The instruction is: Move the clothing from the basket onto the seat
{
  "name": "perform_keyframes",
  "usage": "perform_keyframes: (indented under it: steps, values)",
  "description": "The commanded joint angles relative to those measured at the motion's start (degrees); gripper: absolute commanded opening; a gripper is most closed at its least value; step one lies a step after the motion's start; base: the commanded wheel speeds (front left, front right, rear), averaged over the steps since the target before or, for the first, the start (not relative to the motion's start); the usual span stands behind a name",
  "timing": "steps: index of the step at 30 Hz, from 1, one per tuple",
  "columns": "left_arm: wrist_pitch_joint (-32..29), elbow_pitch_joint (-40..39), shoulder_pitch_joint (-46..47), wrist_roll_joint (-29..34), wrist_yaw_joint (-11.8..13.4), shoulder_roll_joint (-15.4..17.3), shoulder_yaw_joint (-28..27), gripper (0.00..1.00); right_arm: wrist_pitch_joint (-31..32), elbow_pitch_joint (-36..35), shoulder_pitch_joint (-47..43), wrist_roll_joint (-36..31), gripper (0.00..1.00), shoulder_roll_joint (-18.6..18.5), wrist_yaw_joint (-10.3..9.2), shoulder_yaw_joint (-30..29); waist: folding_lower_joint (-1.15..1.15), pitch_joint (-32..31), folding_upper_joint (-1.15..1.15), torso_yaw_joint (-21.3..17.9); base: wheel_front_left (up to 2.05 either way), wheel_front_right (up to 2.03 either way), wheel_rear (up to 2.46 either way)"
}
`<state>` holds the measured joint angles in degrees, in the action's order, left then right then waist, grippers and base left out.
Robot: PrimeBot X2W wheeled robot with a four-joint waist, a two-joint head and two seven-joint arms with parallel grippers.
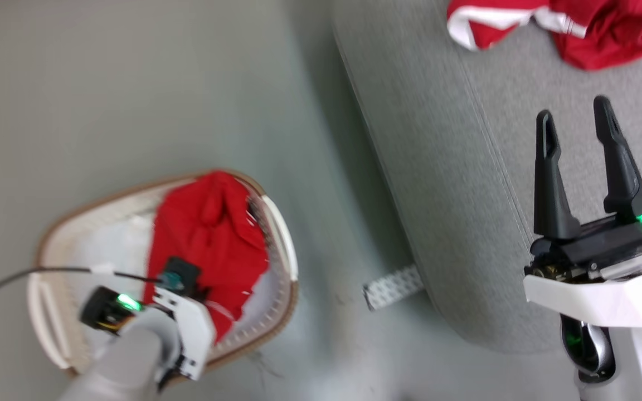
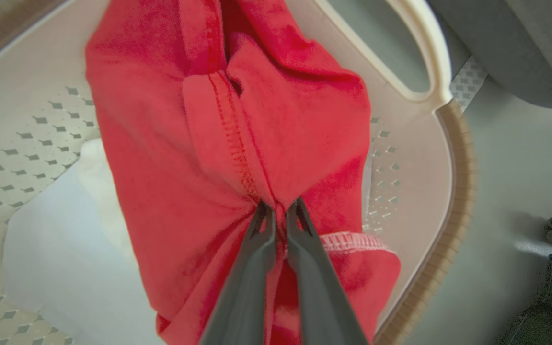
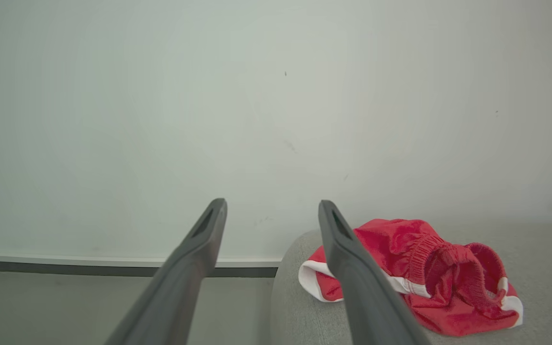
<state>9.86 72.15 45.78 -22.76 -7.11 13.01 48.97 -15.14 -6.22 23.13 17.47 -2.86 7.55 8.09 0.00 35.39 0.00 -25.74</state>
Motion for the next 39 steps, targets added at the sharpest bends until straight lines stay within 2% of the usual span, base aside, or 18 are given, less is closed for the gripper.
perform_keyframes:
  steps: [1,6,12,24,32,39]
  values:
    - [1.4,-0.2,-1.5,-0.9,-0.2,-1.1,-0.1,0.0,0.0,0.6,-1.2,-0.8,1.0,-0.1,-0.13,-0.2,0.0,-6.5,0.0,4.3,0.0,0.0,0.0]
    - [4.5,-2.3,-4.0,-2.9,-0.4,-4.4,0.1,0.0,0.0,2.4,-3.2,-2.8,1.0,-0.1,-0.13,-0.3,0.0,-13.4,0.0,7.7,0.0,0.0,0.0]
    - [5.3,-7.9,-6.8,-6.4,-0.3,-5.9,0.1,0.0,0.0,4.0,-6.1,-3.5,1.0,-0.1,-0.13,-0.7,0.0,-20.1,0.0,10.9,0.0,0.0,0.0]
    - [5.3,-25.8,-13.1,-6.4,-0.3,-3.2,-6.2,0.0,0.0,6.4,-10.9,-4.3,1.0,-0.1,-0.13,-0.7,0.0,-29.2,0.0,16.1,0.0,0.0,0.0]
    - [5.3,-36.5,-14.6,-3.7,0.4,-2.0,-11.4,0.0,0.0,7.2,-13.0,-3.3,1.0,-0.1,-0.13,-0.3,0.0,-32.0,0.0,18.9,0.0,0.0,0.0]
    - [5.3,-46.9,-16.0,-2.3,1.1,-0.6,-15.6,0.0,0.0,7.8,-13.9,-2.7,1.0,-0.1,-0.13,1.8,0.0,-33.5,0.0,19.4,0.0,0.0,0.0]
